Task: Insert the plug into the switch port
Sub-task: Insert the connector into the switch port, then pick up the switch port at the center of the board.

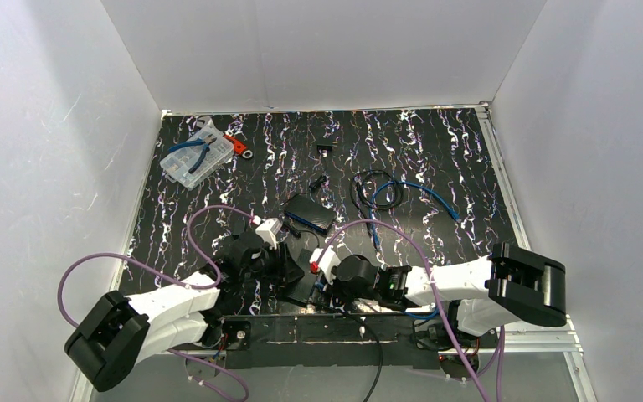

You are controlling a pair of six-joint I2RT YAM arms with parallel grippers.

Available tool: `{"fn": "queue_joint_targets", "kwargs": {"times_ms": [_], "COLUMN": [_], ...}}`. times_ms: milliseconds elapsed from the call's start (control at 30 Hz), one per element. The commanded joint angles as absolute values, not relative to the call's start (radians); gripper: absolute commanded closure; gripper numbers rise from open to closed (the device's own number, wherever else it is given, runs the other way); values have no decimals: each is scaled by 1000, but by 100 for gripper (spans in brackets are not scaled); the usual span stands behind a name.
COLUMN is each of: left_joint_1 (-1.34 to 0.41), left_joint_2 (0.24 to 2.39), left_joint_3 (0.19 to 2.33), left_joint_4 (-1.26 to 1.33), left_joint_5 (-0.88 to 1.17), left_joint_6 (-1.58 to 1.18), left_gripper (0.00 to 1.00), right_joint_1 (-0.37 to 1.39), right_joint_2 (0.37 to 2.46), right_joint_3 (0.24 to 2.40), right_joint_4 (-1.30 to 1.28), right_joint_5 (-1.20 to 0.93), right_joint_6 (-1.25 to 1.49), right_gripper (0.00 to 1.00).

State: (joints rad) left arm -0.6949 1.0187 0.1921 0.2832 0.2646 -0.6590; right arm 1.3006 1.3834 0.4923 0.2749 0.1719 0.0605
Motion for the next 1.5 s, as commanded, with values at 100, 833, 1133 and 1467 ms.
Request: {"fn": "queue_joint_targets", "kwargs": {"times_ms": [100, 833, 1133, 1467], "left_joint_1": [-726, -726, -726, -726], "left_joint_2": [998, 1017, 1028, 991], "left_joint_3": [153, 162, 180, 191], "left_joint_4": [190, 168, 140, 95], "left_joint_5": [431, 505, 506, 479], "left_joint_6": [-701, -727, -703, -697], "left_gripper": [62, 62, 62, 61], "right_joint_1": [1293, 1297, 1301, 1310], "right_joint_2": [1371, 1433, 1379, 1355], "right_joint_3": [536, 421, 416, 399], "right_joint_4": [695, 908, 831, 810], "right_joint_5": [290, -8, -71, -41], "right_joint_6": [117, -87, -212, -213], "right_gripper": [99, 99, 99, 99]}}
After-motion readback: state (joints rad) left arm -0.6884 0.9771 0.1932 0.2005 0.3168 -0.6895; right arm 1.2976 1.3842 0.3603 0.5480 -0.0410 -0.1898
